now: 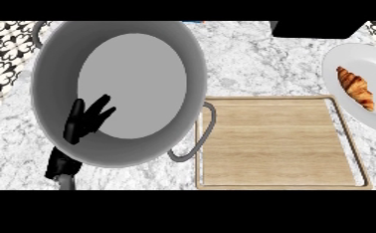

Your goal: Pick the croissant from the tray and place it in the plate

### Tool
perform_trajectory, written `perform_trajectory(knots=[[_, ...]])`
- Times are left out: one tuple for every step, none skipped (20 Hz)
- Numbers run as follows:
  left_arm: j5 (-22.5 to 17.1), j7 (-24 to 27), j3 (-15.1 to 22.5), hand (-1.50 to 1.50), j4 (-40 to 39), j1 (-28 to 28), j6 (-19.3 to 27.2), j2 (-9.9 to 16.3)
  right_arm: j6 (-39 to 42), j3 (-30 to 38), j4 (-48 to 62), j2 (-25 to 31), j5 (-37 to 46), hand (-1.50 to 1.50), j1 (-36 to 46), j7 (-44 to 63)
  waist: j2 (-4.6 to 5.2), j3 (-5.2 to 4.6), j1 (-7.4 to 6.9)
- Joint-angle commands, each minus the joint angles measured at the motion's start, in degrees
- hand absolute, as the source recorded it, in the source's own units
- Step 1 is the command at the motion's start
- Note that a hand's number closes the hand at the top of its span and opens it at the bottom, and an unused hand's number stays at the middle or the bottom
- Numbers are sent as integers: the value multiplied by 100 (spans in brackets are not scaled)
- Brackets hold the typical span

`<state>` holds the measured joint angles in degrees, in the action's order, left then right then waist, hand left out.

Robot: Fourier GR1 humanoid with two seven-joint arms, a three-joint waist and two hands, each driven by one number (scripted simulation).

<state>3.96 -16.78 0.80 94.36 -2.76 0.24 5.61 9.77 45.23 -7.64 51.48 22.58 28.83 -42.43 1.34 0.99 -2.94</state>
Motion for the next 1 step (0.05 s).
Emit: perform_trajectory(knots=[[57,162,-136,0,-298,192,198,-88,-182,-13,-20,59,36,-150,-151,-2,57,-26,20]])
